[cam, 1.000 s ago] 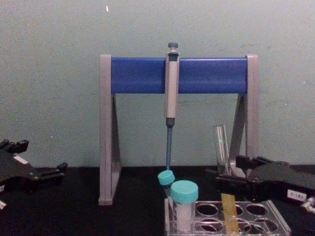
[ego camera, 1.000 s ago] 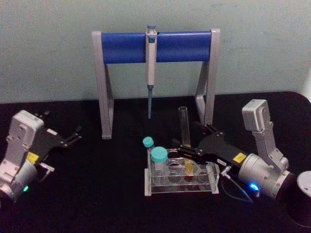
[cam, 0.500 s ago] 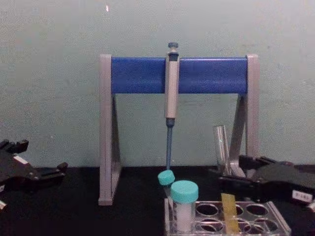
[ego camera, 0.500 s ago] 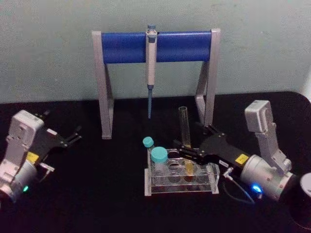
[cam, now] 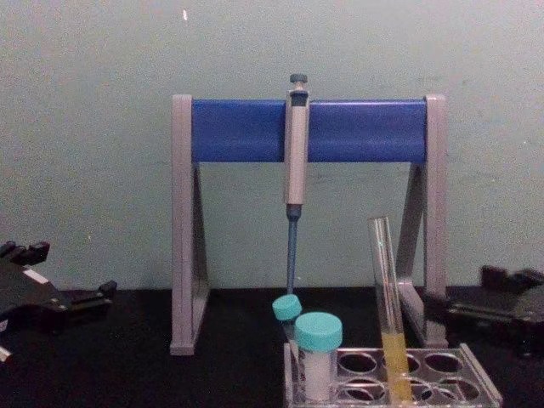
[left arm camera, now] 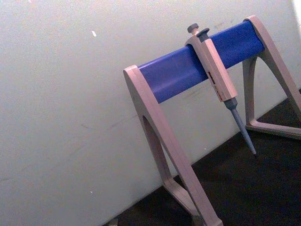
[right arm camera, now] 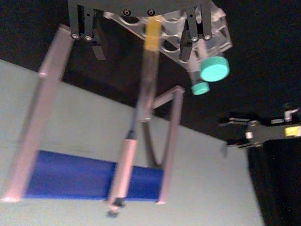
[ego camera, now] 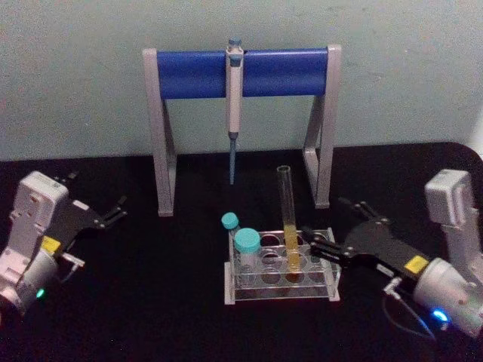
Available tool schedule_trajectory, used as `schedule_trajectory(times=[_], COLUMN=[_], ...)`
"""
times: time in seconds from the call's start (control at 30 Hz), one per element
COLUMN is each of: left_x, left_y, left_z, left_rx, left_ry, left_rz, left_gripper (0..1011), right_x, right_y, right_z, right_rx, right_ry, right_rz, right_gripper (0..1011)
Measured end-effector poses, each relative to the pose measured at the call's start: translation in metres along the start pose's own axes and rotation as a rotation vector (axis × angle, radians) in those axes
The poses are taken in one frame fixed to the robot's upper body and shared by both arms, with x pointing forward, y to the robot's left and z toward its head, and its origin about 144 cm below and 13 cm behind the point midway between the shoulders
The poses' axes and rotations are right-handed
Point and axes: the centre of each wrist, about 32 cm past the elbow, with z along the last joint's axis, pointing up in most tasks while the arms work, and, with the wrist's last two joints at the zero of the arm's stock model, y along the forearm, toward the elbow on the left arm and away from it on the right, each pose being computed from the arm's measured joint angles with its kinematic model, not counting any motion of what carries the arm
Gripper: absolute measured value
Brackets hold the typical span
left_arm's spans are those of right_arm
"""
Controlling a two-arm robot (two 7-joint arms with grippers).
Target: Pick up the test tube from the test tube rack, shake it, then place it back into the test tube rack.
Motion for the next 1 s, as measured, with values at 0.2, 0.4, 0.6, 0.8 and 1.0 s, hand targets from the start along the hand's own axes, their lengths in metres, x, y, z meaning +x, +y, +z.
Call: schedule_trajectory(times=[0.2,0.4,0.6,0.8,1.0], left_x=[0.0,0.0,0.0,0.0,0.0], left_y=[0.0,0.0,0.0,0.0,0.0], left_z=[0.0,0.0,0.0,0.0,0.0], left_rx=[0.0,0.0,0.0,0.0,0.0], left_ry=[0.0,0.0,0.0,0.0,0.0], left_rz=[0.0,0.0,0.0,0.0,0.0], left_gripper=[1010,1010,1010,1010,1010], right_x=[-0.003,-0.005,-0.006,-0.009,-0.01], right_y=[-0.018,-0.023,-0.022,-0.019,-0.016], right_z=[-0.005,-0.015,-0.028,-0.048,-0.061], right_rx=[0.05,0.072,0.046,-0.013,-0.054], right_ry=[-0.02,-0.061,-0.072,-0.044,-0.016], right_rz=[-0.154,-0.275,-0.344,-0.38,-0.383], right_gripper=[1000,1000,1000,1000,1000])
